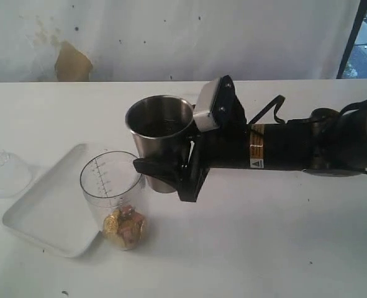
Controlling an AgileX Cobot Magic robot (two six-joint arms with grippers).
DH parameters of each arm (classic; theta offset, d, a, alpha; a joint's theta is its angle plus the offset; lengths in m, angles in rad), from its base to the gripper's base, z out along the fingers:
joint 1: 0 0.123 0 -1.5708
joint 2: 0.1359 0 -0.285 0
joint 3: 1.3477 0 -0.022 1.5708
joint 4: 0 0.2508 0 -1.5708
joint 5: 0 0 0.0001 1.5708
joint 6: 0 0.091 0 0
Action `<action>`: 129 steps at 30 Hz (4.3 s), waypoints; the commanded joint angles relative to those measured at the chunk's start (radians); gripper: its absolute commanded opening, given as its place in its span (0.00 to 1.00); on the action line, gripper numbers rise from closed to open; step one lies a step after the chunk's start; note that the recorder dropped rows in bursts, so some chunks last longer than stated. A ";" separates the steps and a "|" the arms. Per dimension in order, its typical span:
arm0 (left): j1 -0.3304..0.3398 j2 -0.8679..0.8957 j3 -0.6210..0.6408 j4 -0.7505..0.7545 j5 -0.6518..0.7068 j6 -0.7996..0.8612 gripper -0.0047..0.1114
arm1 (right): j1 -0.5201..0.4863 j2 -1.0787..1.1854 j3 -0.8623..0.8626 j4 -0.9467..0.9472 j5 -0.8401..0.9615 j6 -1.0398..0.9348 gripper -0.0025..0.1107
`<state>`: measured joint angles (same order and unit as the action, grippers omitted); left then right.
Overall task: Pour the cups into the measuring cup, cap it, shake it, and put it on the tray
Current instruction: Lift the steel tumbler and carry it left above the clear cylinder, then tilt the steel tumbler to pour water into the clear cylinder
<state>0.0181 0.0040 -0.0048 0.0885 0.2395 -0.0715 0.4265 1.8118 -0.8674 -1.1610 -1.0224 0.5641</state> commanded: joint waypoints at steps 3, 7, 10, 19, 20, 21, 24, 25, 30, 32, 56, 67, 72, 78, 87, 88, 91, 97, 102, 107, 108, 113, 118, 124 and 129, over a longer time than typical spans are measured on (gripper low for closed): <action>-0.009 -0.004 0.005 -0.006 -0.004 0.000 0.04 | 0.014 -0.015 -0.033 0.069 -0.022 -0.045 0.02; -0.009 -0.004 0.005 -0.006 -0.004 0.000 0.04 | 0.014 -0.015 -0.050 0.074 0.042 -0.078 0.02; -0.009 -0.004 0.005 -0.006 -0.004 0.000 0.04 | 0.012 -0.015 -0.052 0.081 0.137 -0.114 0.02; -0.009 -0.004 0.005 -0.006 -0.004 0.000 0.04 | 0.012 -0.015 -0.077 0.125 0.222 -0.247 0.02; -0.009 -0.004 0.005 -0.006 -0.004 0.000 0.04 | 0.012 -0.016 -0.085 0.125 0.220 -0.247 0.02; -0.009 -0.004 0.005 -0.006 -0.004 0.000 0.04 | 0.012 -0.019 -0.091 0.125 0.215 -0.245 0.02; -0.009 -0.004 0.005 -0.006 -0.004 0.000 0.04 | 0.012 -0.028 -0.091 0.118 0.160 -0.231 0.02; -0.009 -0.004 0.005 -0.006 -0.004 0.000 0.04 | 0.012 -0.032 -0.091 0.114 0.142 -0.215 0.02; -0.009 -0.004 0.005 -0.006 -0.004 0.000 0.04 | 0.012 -0.069 -0.091 0.110 0.125 -0.193 0.02; -0.009 -0.004 0.005 -0.006 -0.004 0.000 0.04 | 0.012 -0.080 -0.091 0.110 0.137 -0.193 0.02; -0.009 -0.004 0.005 -0.006 -0.004 0.000 0.04 | 0.039 -0.087 -0.091 0.023 0.228 -0.449 0.02; -0.009 -0.004 0.005 -0.006 -0.004 0.000 0.04 | 0.054 -0.086 -0.133 0.026 0.244 -0.466 0.02; -0.009 -0.004 0.005 -0.006 -0.004 0.000 0.04 | 0.054 -0.082 -0.133 0.022 0.259 -0.466 0.02; -0.009 -0.004 0.005 -0.006 -0.004 0.000 0.04 | 0.095 -0.074 -0.149 0.022 0.357 -0.473 0.02; -0.009 -0.004 0.005 -0.006 -0.004 0.000 0.04 | 0.113 -0.074 -0.180 0.020 0.399 -0.517 0.02; -0.009 -0.004 0.005 -0.006 -0.004 0.000 0.04 | 0.113 -0.074 -0.180 0.020 0.399 -0.517 0.02; -0.009 -0.004 0.005 -0.006 -0.004 0.000 0.04 | 0.113 -0.074 -0.180 0.013 0.399 -0.518 0.02; -0.009 -0.004 0.005 -0.006 -0.004 0.000 0.04 | 0.113 -0.074 -0.180 -0.036 0.399 -0.518 0.02; -0.009 -0.004 0.005 -0.006 -0.004 0.000 0.04 | 0.113 -0.074 -0.180 -0.043 0.399 -0.518 0.02; -0.009 -0.004 0.005 -0.006 -0.004 0.000 0.04 | 0.113 -0.076 -0.181 -0.045 0.411 -0.518 0.02; -0.009 -0.004 0.005 -0.006 -0.004 0.000 0.04 | 0.113 -0.076 -0.181 -0.045 0.424 -0.518 0.02; -0.009 -0.004 0.005 -0.006 -0.004 0.000 0.04 | 0.113 -0.076 -0.181 -0.045 0.445 -0.518 0.02; -0.009 -0.004 0.005 -0.006 -0.004 0.000 0.04 | 0.142 -0.076 -0.181 -0.045 0.478 -0.584 0.02; -0.009 -0.004 0.005 -0.006 -0.004 0.000 0.04 | 0.160 -0.076 -0.182 -0.045 0.512 -0.589 0.02; -0.009 -0.004 0.005 -0.006 -0.004 0.001 0.04 | 0.160 -0.076 -0.189 -0.045 0.527 -0.614 0.02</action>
<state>0.0181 0.0040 -0.0048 0.0885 0.2395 -0.0715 0.5863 1.7503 -1.0369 -1.2304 -0.4844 -0.0279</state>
